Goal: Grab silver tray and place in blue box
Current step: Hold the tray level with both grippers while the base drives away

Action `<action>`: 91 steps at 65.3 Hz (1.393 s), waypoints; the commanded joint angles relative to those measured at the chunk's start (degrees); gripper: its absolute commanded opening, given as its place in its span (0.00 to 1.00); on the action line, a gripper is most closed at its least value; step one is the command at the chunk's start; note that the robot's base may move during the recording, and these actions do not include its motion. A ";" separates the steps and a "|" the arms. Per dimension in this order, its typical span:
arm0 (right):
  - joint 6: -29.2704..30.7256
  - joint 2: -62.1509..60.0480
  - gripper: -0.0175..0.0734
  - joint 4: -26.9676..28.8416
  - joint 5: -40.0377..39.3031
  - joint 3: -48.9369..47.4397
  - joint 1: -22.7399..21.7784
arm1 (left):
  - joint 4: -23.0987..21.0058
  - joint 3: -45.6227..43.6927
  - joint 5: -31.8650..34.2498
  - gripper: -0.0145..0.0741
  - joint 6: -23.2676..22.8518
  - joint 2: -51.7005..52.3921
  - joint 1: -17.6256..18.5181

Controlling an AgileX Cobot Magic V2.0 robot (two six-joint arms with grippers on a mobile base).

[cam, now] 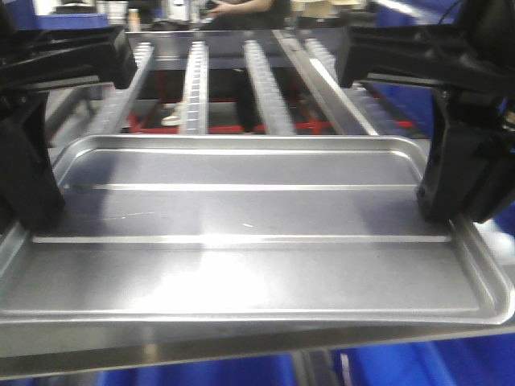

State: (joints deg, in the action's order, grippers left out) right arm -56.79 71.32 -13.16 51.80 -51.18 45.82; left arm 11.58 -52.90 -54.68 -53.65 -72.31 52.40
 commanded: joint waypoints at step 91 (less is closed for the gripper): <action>0.66 -1.80 0.26 -3.03 1.06 -1.37 -0.19 | 1.82 -1.67 -1.02 0.15 -0.51 1.65 -0.35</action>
State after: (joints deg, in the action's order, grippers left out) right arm -56.79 71.32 -13.16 51.69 -51.18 45.82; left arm 11.47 -52.90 -54.68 -53.65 -72.31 52.40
